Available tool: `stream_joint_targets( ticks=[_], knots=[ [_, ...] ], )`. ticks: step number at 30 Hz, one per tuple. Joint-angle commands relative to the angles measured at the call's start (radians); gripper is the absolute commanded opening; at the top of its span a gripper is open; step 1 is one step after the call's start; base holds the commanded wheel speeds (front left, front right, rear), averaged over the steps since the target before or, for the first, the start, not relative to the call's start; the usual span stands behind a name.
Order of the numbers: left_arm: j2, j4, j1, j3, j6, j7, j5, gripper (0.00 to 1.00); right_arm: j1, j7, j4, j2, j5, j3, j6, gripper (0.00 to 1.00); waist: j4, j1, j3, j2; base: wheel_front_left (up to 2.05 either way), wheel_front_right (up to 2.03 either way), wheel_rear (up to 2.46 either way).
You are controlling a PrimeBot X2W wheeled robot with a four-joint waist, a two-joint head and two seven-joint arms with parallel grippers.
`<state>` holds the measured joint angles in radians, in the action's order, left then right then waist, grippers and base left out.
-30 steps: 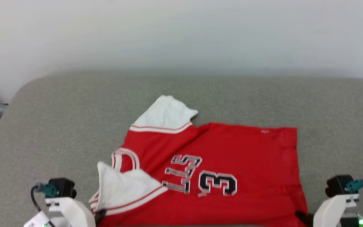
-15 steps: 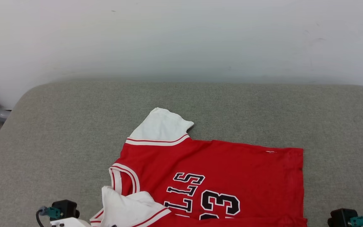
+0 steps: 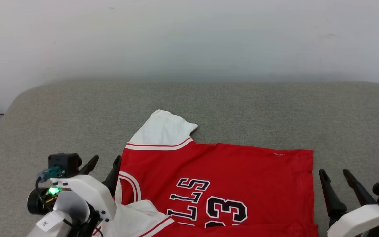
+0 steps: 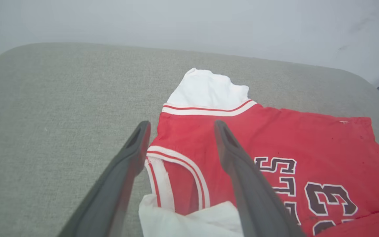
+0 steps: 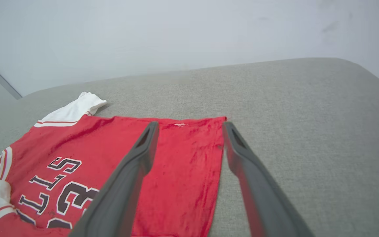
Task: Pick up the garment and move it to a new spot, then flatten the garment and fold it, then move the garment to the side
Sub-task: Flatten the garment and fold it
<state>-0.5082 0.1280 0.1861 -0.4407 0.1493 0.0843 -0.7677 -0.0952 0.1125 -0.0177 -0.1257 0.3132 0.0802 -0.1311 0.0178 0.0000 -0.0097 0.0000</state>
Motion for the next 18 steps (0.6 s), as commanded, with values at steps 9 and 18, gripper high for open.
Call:
stream_joint_targets(
  ticks=[9,18],
  knots=[
    [0.044,0.091,0.215,0.012,-0.049,-0.107,0.057,1.0,0.118,-0.084,-0.081,0.034,-0.069,-0.009,0.001,1.0,-0.073,0.0,0.134,0.0,0.0,0.0,0.0],
    [-0.017,0.246,0.48,-0.006,-0.169,0.132,0.0,1.0,0.211,-0.099,-0.092,0.058,-0.073,-0.039,0.001,1.0,-0.169,0.0,0.292,0.0,0.0,0.0,0.0]
  ],
)
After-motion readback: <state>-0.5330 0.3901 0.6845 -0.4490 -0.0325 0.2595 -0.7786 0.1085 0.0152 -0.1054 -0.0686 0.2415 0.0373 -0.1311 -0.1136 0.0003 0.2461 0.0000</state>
